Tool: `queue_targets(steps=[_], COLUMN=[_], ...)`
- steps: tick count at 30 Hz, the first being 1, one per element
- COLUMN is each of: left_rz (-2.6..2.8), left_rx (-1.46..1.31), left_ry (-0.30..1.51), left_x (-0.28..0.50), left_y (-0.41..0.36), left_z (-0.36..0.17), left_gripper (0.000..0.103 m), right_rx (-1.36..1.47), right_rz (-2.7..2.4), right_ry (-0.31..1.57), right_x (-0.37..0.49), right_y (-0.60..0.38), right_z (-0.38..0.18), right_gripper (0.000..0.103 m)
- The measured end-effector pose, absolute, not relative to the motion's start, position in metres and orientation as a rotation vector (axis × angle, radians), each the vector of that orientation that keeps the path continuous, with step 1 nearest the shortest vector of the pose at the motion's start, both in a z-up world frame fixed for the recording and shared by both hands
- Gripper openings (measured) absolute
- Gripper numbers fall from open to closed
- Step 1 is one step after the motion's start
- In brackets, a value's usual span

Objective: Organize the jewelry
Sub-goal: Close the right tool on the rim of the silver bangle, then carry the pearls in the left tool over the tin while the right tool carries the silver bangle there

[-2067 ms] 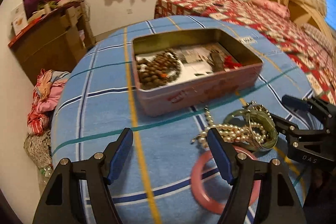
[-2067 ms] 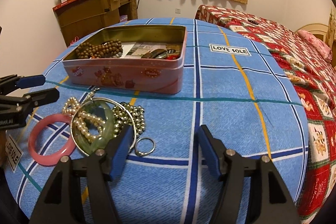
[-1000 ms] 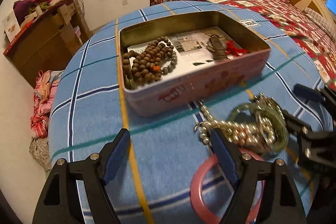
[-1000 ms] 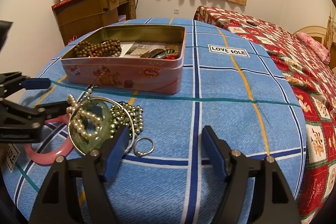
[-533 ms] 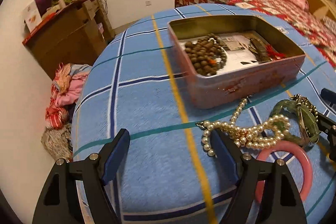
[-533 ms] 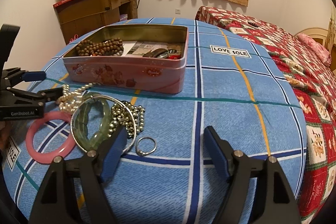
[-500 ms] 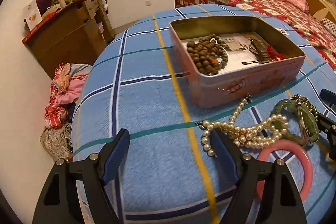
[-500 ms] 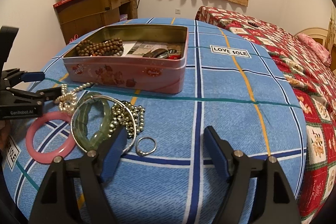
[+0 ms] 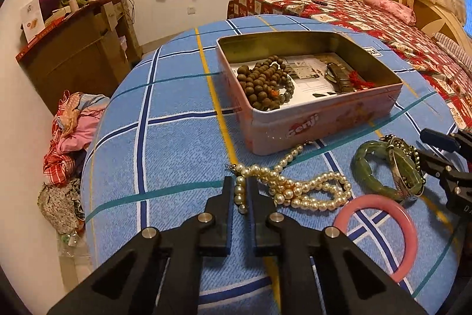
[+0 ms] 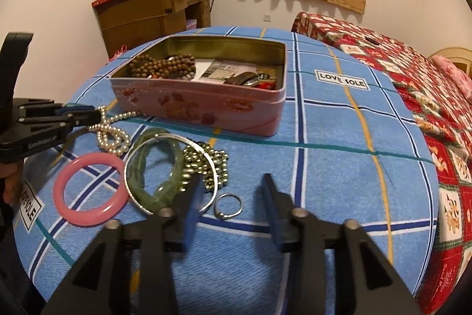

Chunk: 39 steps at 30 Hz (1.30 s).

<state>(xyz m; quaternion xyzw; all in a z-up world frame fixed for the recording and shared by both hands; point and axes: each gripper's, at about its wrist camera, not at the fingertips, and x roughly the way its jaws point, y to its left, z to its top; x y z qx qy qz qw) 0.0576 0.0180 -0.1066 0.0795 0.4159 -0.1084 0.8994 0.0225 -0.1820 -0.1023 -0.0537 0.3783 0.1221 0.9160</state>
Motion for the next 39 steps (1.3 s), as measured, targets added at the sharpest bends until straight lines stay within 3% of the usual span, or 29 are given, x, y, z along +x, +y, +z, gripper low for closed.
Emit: queue_targets(steps=[5,15,21,24,39], left_rz=[-0.228,-0.233,-0.235,-0.234,-0.25], left_rx=[0.159,0.155,0.154,0.154,0.147], left_ry=[0.862,0.863,0.86,0.861,0.817], left_x=[0.057,0.056,0.056,0.056,0.047], left_y=[0.02,0.021,0.021,0.021,0.019], left_z=[-0.105,-0.105,-0.105,-0.106,-0.087], left_gripper=[0.007,0.007,0.007,0.007,0.006], right_rx=[-0.069,-0.138,-0.152,-0.109,-0.174], right_rz=[0.239,0.363,0.376,0.407,0.372], right_ry=[0.76,0.769,0.83,0.856,0.7], right_x=[0.023,0.029,0.036,0.036,0.015], right_y=[-0.186,-0.15,-0.149,-0.153,-0.144], right_z=[-0.096,-0.095,-0.103,-0.106,-0.081], right_gripper=[0.073,0.091,0.088,0.07,0.07])
